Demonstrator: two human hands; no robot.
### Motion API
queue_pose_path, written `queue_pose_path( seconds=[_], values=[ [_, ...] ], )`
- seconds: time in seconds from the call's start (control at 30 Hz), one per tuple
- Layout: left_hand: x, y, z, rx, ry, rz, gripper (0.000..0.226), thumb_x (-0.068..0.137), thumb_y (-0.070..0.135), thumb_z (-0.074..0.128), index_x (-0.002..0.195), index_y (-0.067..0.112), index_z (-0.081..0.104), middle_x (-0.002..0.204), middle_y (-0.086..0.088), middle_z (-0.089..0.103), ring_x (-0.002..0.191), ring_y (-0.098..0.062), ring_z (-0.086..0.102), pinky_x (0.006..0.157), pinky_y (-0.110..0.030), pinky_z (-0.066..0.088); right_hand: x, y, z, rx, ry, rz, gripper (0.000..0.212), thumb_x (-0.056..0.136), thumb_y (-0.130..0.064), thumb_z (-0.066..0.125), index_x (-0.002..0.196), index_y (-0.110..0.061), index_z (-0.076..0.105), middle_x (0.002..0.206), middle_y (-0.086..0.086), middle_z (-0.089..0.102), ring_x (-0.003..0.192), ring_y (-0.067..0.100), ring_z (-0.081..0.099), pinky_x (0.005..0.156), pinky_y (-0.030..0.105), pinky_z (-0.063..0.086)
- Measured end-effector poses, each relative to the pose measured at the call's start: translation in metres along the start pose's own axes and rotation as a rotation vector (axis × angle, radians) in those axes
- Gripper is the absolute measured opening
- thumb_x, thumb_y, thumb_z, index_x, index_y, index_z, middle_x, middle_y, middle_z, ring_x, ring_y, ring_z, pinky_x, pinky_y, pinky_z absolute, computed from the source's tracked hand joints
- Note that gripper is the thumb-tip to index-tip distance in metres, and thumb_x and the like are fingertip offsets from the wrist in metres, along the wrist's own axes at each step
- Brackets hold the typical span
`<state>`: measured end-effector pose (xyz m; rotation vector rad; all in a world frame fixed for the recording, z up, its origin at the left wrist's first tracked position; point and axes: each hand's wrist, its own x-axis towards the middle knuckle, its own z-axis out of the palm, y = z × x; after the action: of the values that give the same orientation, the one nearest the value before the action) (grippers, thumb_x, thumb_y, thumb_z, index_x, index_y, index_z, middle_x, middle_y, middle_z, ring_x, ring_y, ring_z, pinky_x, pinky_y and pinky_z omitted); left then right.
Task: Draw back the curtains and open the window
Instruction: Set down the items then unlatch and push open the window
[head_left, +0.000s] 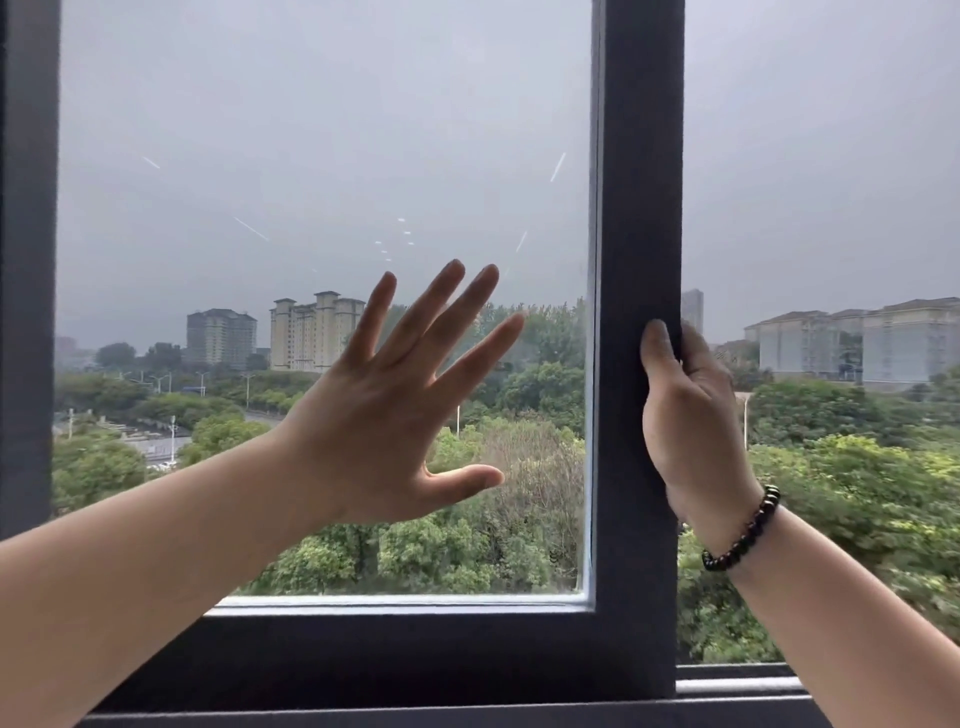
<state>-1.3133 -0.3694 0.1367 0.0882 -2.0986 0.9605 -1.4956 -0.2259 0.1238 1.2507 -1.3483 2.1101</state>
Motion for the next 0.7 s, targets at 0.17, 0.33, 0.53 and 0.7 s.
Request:
queue_pose_path(
  seconds=[0.17, 0.33, 0.53, 0.7],
  values=[
    [-0.013, -0.010, 0.001, 0.019, -0.038, -0.024, 0.106, 0.080, 0.083, 0.033, 0.155, 0.018, -0.007, 0.161, -0.009, -0.017, 0.149, -0.028, -0.014, 0.117, -0.061, 0.006, -0.007, 0.003, 0.023, 0.094, -0.101, 0.000, 0.044, 0.096, -0.039, 0.043, 0.136, -0.023, 0.051, 0.128, -0.013, 0.061, 0.122, 0.005, 0.054, 0.109, 0.036, 0.039],
    [-0.031, -0.026, -0.001, 0.060, -0.075, -0.062, 0.105, 0.079, 0.082, 0.033, 0.155, 0.020, -0.004, 0.162, -0.010, -0.014, 0.149, -0.029, -0.010, 0.115, -0.064, 0.008, -0.014, 0.013, 0.048, 0.157, -0.203, 0.002, 0.063, 0.088, -0.052, 0.045, 0.145, -0.027, 0.039, 0.140, -0.015, 0.051, 0.131, 0.004, 0.045, 0.113, 0.037, 0.033],
    [-0.058, -0.046, -0.013, 0.124, -0.101, -0.108, 0.104, 0.081, 0.081, 0.035, 0.156, 0.019, -0.001, 0.162, -0.012, -0.012, 0.149, -0.030, -0.008, 0.114, -0.067, 0.004, -0.024, 0.014, 0.088, 0.230, -0.218, -0.044, 0.069, 0.085, -0.056, 0.047, 0.146, -0.026, 0.037, 0.144, -0.012, 0.048, 0.134, 0.007, 0.041, 0.114, 0.039, 0.031],
    [-0.080, -0.063, -0.020, 0.176, -0.135, -0.136, 0.101, 0.082, 0.079, 0.034, 0.156, 0.018, 0.000, 0.162, -0.013, -0.009, 0.149, -0.031, -0.007, 0.113, -0.068, 0.006, -0.034, 0.007, 0.120, 0.274, -0.225, -0.066, 0.060, 0.091, -0.044, 0.044, 0.147, -0.025, 0.034, 0.145, -0.012, 0.046, 0.133, 0.003, 0.042, 0.112, 0.033, 0.034]
  ],
)
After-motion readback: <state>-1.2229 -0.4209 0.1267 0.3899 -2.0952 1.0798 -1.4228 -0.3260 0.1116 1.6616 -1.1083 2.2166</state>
